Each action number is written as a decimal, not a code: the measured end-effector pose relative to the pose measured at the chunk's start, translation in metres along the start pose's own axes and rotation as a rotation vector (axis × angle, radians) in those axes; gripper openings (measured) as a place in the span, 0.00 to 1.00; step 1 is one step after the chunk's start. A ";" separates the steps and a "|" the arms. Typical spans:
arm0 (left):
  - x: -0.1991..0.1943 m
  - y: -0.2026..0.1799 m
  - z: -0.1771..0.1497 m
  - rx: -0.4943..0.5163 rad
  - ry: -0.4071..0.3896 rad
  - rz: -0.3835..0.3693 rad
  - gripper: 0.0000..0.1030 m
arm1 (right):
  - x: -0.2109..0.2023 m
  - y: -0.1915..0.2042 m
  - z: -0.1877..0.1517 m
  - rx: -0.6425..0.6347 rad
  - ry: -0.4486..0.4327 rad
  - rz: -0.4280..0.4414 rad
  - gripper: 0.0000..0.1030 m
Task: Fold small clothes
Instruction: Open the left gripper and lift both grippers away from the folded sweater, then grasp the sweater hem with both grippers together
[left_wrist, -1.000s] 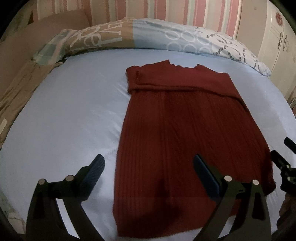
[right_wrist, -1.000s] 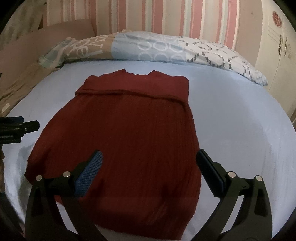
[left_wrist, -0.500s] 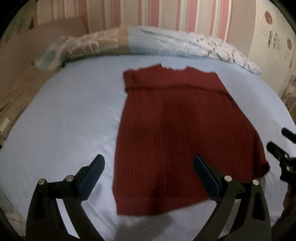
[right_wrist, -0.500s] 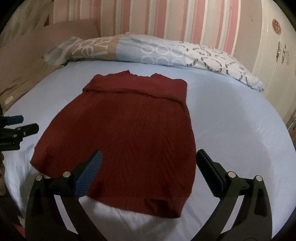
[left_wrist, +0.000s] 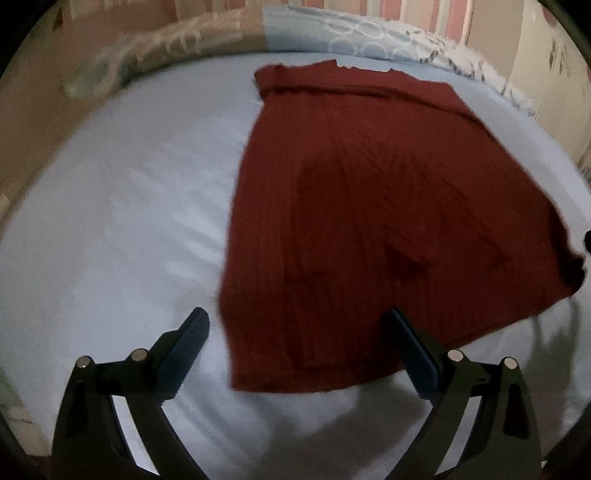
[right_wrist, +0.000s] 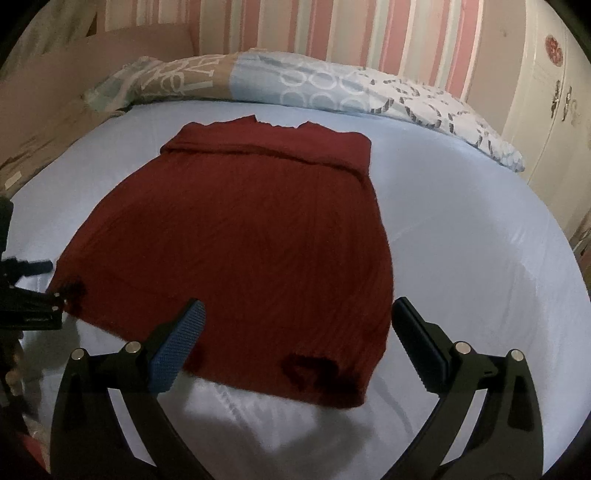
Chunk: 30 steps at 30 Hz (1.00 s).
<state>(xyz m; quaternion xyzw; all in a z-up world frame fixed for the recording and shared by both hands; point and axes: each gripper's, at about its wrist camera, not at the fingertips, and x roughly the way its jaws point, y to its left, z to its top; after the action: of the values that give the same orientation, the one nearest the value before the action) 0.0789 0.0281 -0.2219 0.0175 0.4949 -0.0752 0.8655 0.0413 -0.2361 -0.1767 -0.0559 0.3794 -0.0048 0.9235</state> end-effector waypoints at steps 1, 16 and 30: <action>0.002 0.003 0.001 -0.023 0.007 -0.034 0.93 | -0.001 -0.001 0.000 0.001 -0.003 -0.002 0.97; -0.007 -0.014 0.007 0.039 0.022 -0.159 0.19 | 0.018 -0.043 -0.028 0.118 0.096 -0.010 0.97; -0.007 -0.015 0.008 0.056 0.028 -0.150 0.20 | 0.052 -0.046 -0.039 0.198 0.224 0.034 0.66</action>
<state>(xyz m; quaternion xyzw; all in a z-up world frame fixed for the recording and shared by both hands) 0.0795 0.0133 -0.2114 0.0058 0.5048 -0.1535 0.8495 0.0530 -0.2880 -0.2356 0.0426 0.4786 -0.0327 0.8764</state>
